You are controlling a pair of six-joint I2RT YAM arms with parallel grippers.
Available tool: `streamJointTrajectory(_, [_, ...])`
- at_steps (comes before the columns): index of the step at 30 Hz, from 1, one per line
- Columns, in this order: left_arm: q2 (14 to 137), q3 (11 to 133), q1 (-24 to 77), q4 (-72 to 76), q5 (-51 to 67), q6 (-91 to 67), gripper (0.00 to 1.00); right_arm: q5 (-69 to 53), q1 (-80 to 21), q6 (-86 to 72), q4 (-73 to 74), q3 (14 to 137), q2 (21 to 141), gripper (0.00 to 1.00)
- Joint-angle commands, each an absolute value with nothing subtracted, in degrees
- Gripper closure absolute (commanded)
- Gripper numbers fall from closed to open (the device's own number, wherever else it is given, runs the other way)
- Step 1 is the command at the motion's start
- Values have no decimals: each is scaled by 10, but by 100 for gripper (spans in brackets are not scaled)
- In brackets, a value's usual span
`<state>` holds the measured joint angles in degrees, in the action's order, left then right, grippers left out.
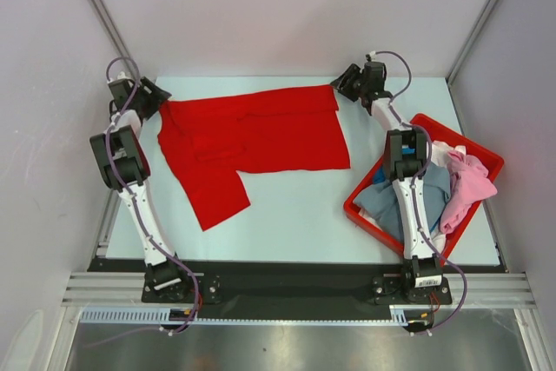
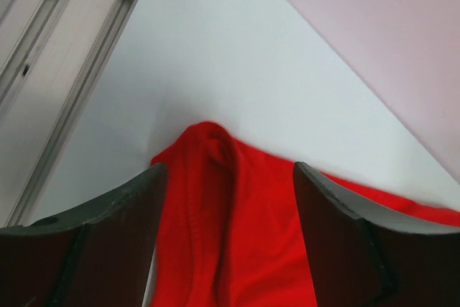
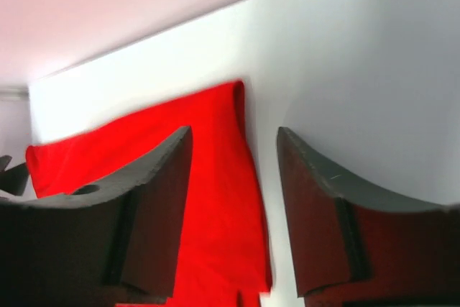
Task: Fold and stack the t-shirts
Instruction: Fold the tshirt
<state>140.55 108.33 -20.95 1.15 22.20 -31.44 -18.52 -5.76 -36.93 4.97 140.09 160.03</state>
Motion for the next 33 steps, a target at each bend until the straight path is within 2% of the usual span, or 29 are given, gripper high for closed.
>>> streamJointTrajectory(1, [1427,1142,-199,4,227,-329,24,-186,-66,-403,18,1444,1631,46])
streamJointTrajectory(7, [1440,1139,-196,4,219,-353,28,-161,-82,-414,11,1446,1639,51])
streamJointTrajectory(10, [1457,1149,-197,8,236,-375,36,-151,-83,-431,5,1446,1644,57])
streamJointTrajectory(14, [1475,1159,-198,22,251,-402,57,-133,-83,-451,-15,1463,1659,66])
streamJointTrajectory(16, [1484,1169,-198,39,262,-421,62,-123,-83,-468,-30,1473,1671,72])
streamJointTrajectory(17, [1489,1173,-198,45,265,-427,70,-119,-83,-474,-40,1482,1678,78])
streamJointTrajectory(18, [1505,1194,-198,52,272,-433,75,-114,-83,-484,-46,1491,1684,91])
streamJointTrajectory(19, [1514,1209,-199,52,276,-448,79,-106,-83,-489,-53,1502,1695,98])
streamJointTrajectory(20, [1526,1224,-200,52,277,-458,90,-99,-83,-497,-71,1503,1696,100])
streamJointTrajectory(22, [1552,1259,-203,68,281,-489,99,-75,-83,-516,-88,1501,1699,100])
streamJointTrajectory(26, [1582,1324,-206,48,258,-496,99,-51,-75,-527,-108,1508,1698,100])
streamJointTrajectory(27, [1586,1352,-206,23,253,-487,96,-55,-72,-530,-105,1512,1697,100])
streamJointTrajectory(28, [1581,1356,-206,16,243,-482,76,-69,-68,-526,-93,1513,1695,100])
streamJointTrajectory(30, [1562,1337,-206,4,235,-451,66,-83,-64,-512,-75,1499,1671,80])
streamJointTrajectory(31, [1530,1323,-205,-3,231,-438,50,-93,-60,-499,-48,1490,1659,74])
streamJointTrajectory(33, [1492,1268,-205,-24,213,-401,39,-113,-53,-489,-32,1453,1616,67])
